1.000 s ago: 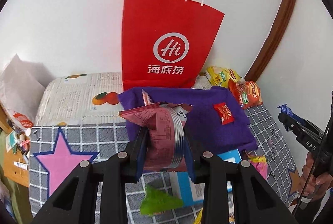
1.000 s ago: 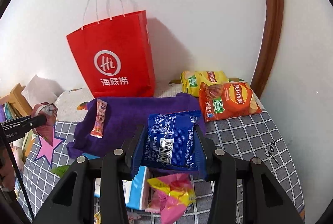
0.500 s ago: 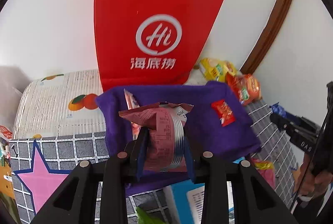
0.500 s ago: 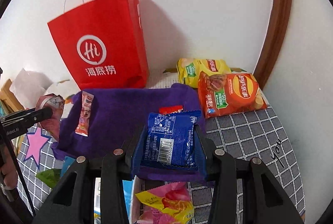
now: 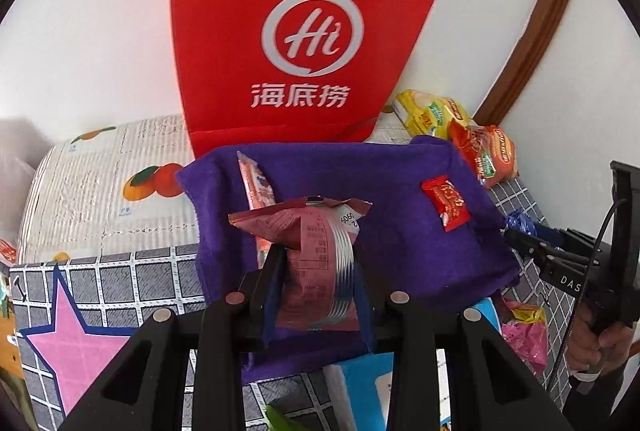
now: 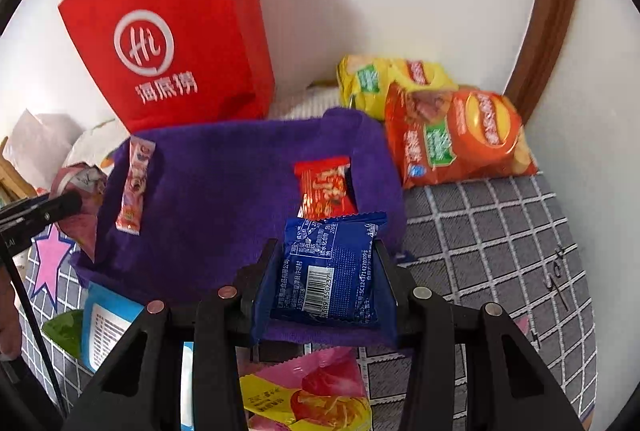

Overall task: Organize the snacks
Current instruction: 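Lift both packets and carry them toward the purple towel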

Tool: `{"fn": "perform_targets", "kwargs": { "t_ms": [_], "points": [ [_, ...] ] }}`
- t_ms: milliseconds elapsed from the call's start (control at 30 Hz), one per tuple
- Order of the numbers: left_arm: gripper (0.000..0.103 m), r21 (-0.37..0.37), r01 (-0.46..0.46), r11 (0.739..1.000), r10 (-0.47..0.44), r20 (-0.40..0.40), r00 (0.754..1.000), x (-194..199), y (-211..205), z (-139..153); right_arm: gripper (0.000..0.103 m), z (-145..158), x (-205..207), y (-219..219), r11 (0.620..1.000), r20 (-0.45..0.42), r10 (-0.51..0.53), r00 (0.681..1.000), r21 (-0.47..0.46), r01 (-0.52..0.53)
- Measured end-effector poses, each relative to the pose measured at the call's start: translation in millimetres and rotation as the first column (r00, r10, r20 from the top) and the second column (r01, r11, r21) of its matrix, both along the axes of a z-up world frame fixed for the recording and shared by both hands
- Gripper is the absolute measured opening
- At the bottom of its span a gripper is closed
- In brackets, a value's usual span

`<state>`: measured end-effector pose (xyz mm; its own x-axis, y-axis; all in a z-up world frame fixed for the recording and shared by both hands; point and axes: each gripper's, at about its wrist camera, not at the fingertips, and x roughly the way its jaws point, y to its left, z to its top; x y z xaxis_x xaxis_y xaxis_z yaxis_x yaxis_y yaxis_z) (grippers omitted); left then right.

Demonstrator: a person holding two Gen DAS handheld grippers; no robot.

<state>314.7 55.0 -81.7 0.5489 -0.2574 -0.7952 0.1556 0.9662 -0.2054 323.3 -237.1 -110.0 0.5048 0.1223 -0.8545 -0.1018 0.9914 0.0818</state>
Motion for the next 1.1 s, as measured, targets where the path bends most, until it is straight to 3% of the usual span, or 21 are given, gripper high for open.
{"fn": "perform_targets", "kwargs": {
  "t_ms": [400,733,1100],
  "points": [
    [0.031,-0.006,-0.040,0.999,0.039,-0.067,0.997,11,13,-22,0.044,-31,29,6,0.999,-0.133,0.039,0.990,0.013,-0.038],
    [0.031,-0.013,-0.019,1.000,0.018,-0.126,0.992,16,2,-40,0.044,-41,38,15,0.997,-0.165,0.076,0.983,0.009,-0.075],
    [0.031,-0.027,-0.006,1.000,0.002,-0.128,0.992,20,-3,-44,0.045,-48,45,27,0.993,-0.194,0.095,0.976,-0.045,-0.105]
  ]
}}
